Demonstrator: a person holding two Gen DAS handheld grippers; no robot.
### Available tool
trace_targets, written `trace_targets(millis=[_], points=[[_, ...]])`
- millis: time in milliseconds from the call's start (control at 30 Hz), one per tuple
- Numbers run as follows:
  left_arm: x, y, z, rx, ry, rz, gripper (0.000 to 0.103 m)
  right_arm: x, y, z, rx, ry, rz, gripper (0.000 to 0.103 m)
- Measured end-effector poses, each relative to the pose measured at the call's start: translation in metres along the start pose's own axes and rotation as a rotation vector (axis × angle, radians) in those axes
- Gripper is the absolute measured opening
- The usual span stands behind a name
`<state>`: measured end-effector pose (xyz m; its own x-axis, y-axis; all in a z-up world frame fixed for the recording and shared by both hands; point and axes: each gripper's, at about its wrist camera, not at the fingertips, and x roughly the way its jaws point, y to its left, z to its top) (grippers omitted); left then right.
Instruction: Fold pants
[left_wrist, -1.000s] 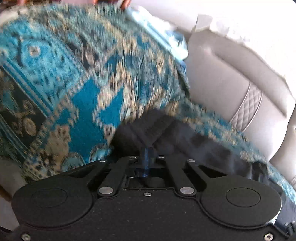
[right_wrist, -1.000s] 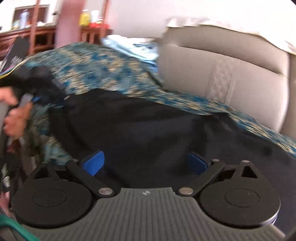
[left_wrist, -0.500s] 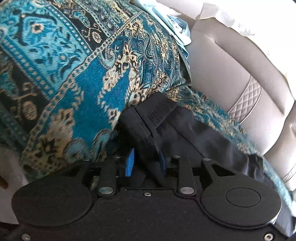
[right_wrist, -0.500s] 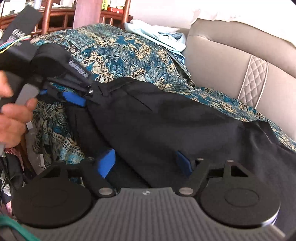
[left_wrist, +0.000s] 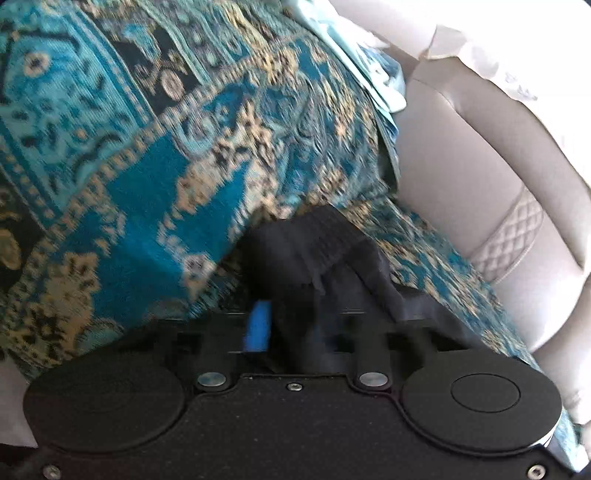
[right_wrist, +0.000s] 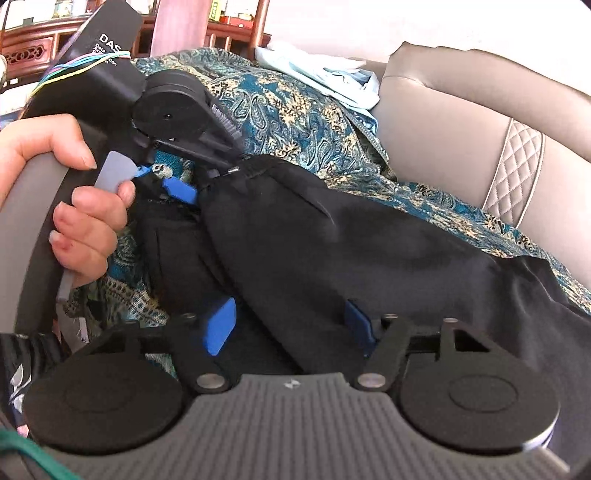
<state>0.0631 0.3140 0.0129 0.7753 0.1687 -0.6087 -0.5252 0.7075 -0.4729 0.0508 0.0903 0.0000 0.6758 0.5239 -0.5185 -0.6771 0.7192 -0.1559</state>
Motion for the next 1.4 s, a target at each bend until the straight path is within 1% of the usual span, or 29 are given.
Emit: trace_targets(millis=[67,133,267,400,467,567,667,767,800,867,967,1033,1133,1167,1233,1400], points=[[-0.006,0.002,-0.001,-0.01,-0.026,-0.016,0.012,0.0,0.0,0.0,0.005,-0.008,-0.016,0.07],[-0.015,0.0,-0.001,0.01,-0.065,-0.03,0.012,0.0,0.0,0.0,0.011,-0.01,-0.02,0.059],[-0.036,-0.002,-0.004,0.046,-0.128,-0.082,0.012,-0.006,0.0,-0.001,0.007,-0.021,-0.026,0.015],[-0.058,0.002,-0.009,0.066,-0.149,-0.117,0.012,-0.02,-0.003,0.0,0.026,-0.04,-0.008,0.01],[-0.069,0.004,-0.013,0.09,-0.158,-0.124,0.012,-0.028,-0.004,0.0,0.036,-0.048,0.002,0.008],[-0.084,0.005,-0.024,0.134,-0.163,-0.11,0.012,-0.041,-0.004,-0.003,0.043,-0.05,0.022,0.008],[-0.087,0.008,-0.037,0.179,-0.138,-0.056,0.012,-0.046,0.001,-0.011,0.017,-0.03,0.037,0.008],[-0.077,0.012,-0.047,0.194,-0.075,0.012,0.012,-0.041,0.006,-0.021,0.003,0.004,0.051,0.011],[-0.072,0.013,-0.048,0.2,-0.056,0.032,0.012,-0.04,0.007,-0.023,0.004,0.005,0.043,0.032],[-0.066,0.015,-0.051,0.212,-0.05,0.053,0.013,-0.041,0.005,-0.026,-0.002,-0.005,0.019,0.039],[-0.063,0.012,-0.051,0.231,-0.054,0.062,0.013,-0.046,-0.007,-0.035,0.011,-0.015,-0.048,0.039],[-0.062,0.011,-0.051,0.232,-0.051,0.065,0.014,-0.053,-0.021,-0.046,0.012,-0.018,-0.129,0.033],[-0.06,0.011,-0.051,0.235,-0.05,0.079,0.015,-0.073,-0.049,-0.067,0.037,-0.012,-0.247,0.032],[-0.058,0.011,-0.05,0.236,-0.05,0.084,0.015,-0.079,-0.062,-0.075,0.046,0.011,-0.302,0.032],[-0.057,0.011,-0.05,0.237,-0.05,0.091,0.016,-0.095,-0.089,-0.09,0.066,0.033,-0.386,0.031],[-0.054,0.009,-0.049,0.235,-0.053,0.089,0.016,-0.135,-0.169,-0.125,0.118,0.155,-0.608,0.033]])
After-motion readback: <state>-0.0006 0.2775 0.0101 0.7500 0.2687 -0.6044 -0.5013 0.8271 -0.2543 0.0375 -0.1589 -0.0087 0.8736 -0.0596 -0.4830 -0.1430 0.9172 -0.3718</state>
